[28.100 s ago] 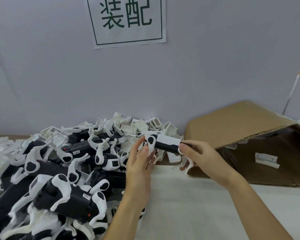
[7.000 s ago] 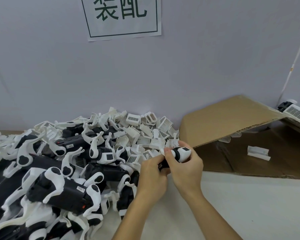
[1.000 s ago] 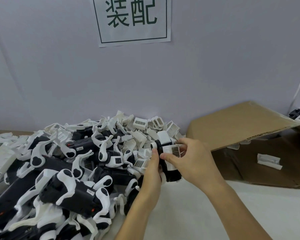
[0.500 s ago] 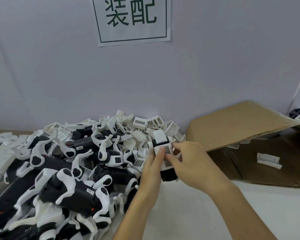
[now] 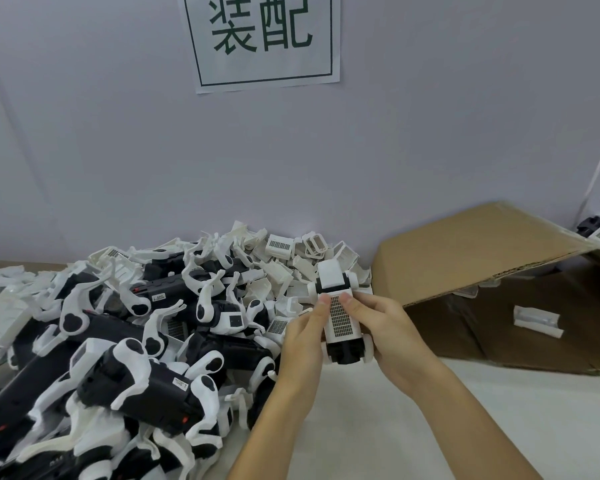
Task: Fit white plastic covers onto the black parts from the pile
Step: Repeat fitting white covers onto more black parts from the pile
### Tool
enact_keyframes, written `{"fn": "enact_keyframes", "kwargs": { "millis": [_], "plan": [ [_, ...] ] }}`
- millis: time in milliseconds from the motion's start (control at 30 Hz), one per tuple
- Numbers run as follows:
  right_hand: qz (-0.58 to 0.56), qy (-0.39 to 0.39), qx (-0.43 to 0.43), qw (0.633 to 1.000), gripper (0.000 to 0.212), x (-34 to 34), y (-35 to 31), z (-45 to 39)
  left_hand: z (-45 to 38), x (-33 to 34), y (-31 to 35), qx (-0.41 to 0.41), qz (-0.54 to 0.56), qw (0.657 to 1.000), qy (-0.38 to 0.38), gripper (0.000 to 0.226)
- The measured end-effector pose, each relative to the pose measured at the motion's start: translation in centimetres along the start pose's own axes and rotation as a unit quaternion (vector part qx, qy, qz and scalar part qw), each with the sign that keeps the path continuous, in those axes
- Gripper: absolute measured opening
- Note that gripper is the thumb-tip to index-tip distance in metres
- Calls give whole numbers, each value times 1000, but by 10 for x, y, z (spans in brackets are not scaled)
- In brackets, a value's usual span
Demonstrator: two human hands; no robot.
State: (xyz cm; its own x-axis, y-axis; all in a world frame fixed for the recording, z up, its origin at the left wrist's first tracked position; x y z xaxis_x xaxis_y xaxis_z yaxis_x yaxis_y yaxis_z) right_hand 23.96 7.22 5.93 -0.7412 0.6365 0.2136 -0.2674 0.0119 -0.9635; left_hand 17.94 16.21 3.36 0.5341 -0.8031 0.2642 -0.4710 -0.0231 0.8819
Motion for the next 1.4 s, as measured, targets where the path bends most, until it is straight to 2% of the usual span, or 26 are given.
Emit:
{"fn": "enact_keyframes", "kwargs": {
  "millis": [100,200,333,467,633,767,933,1033,1100,1167,1233,1400],
  "plan": [
    [-23,-3,-3,1000,41,1,3,-1,-1,-1,0,-4,-5,1000,12,44],
    [-33,46,-16,998,43,-3,6,-3,0,0,1,8,-38,999,12,48],
    [-10,123,-59,991,30,-8,8,-3,3,-1,6,26,-92,995,13,60],
    [-14,124,-62,990,29,-7,8,-4,2,-5,8,35,-104,994,30,73],
    [-24,105,-48,993,30,-6,11,-8,0,-1,-4,-1,-63,998,11,41],
    [-4,107,-73,992,34,-5,8,-7,2,-2,5,23,-105,994,-2,43],
    [16,123,-108,986,34,-6,7,-6,5,-2,16,44,-118,992,12,63],
    [-9,80,-71,994,38,-6,13,-11,4,-2,6,1,-85,996,24,48],
    [-18,49,-50,997,33,-4,17,-12,4,-3,-3,-38,-53,997,30,40],
    [-5,55,-53,997,26,-7,18,-13,5,-3,-8,-55,-31,998,29,32],
    [-8,58,-51,997,25,-10,19,-13,5,-1,-6,-44,-31,998,14,23],
    [-5,13,-42,999,40,-10,18,-13,4,0,4,2,-39,999,4,23]
  ]
}}
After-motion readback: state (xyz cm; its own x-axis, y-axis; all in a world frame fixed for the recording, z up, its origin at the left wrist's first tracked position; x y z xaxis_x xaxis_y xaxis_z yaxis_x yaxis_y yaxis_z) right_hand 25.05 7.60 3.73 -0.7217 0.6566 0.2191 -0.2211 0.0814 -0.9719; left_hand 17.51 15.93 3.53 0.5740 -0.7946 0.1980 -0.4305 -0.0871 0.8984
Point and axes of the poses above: each hand's wrist, its own z-axis away from the middle knuckle, its own x-axis out of the palm, y = z × x, the point moved 8 cm from there along -z, towards the middle knuckle, and after that the axes turned 14 degrees about x, right-handed, at the moved point
